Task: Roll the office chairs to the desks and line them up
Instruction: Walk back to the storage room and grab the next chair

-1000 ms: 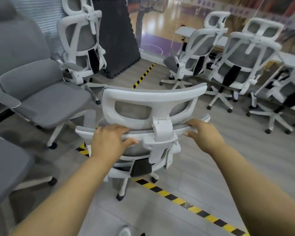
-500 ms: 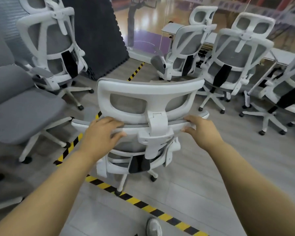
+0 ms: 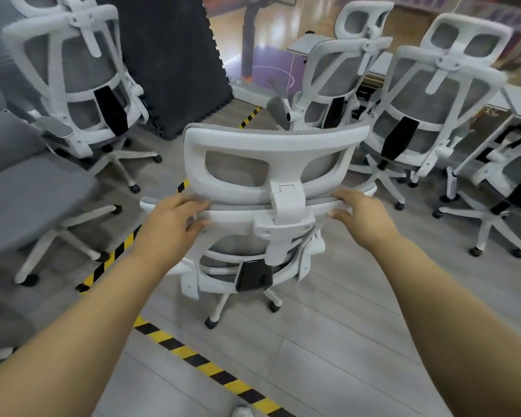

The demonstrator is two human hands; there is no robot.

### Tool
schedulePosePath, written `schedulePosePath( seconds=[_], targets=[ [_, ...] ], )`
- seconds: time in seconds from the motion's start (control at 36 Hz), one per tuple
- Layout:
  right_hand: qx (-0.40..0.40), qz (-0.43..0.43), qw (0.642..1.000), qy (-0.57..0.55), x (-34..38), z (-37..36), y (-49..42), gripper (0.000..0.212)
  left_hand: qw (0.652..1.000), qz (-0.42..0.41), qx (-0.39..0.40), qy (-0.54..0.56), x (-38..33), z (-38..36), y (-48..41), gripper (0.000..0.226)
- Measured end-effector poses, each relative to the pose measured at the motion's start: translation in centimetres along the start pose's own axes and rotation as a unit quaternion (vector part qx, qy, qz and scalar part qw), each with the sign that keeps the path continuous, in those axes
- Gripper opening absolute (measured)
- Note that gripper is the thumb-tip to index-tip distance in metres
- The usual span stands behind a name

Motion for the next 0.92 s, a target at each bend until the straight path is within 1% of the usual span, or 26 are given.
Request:
schedulePosePath(
  seconds=[0.22,0.44,0.56,0.67,0.81,0.86,0.92],
  targets=[
    [-0.001,-0.008,1.0,-0.008,-3.2,1.4,-2.9,0.043,1.0,-0.002,0.002,-0.014,-2.1,-2.3,-3.1,0.031],
    [-0.009,0.004,1.0,-0.007,-4.2,2.2,-4.1,0.041,1.0,0.015,0.009,-0.012,-3.3,-3.7,-5.3,0.031],
    [-0.006,0.006,1.0,-0.004,-4.3,2.6,-4.5,0.041,0.999,0.021,0.025,-0.023,-3.6,-3.9,-6.0,0.032],
    [0.016,-0.003,1.0,0.021,-4.4,2.9,-4.8,0.044,0.996,0.002,0.06,-0.069,-3.8,-4.0,-6.2,0.04],
    [0.062,-0.012,0.992,0.111,-3.2,3.5,-4.6,0.047,0.975,-0.025,0.15,-0.163,-4.0,-3.1,-5.6,0.057],
    [0.083,-0.015,0.986,0.144,-2.3,4.1,-4.1,0.048,0.968,-0.029,0.165,-0.187,-3.7,-2.0,-5.3,0.056],
    [0.105,-0.014,0.98,0.168,-1.3,4.7,-3.5,0.048,0.961,-0.031,0.177,-0.211,-3.2,-0.6,-4.8,0.051]
  ],
)
Point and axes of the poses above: each hand's wrist, its own y-axis away from the middle knuckle, its own z-axis out of the back of the hand, x = y × z, the point moved 6 cm from there along -y, towards the middle knuckle, and after that the axes turned 1 degree about -x, right-handed, at the moved point
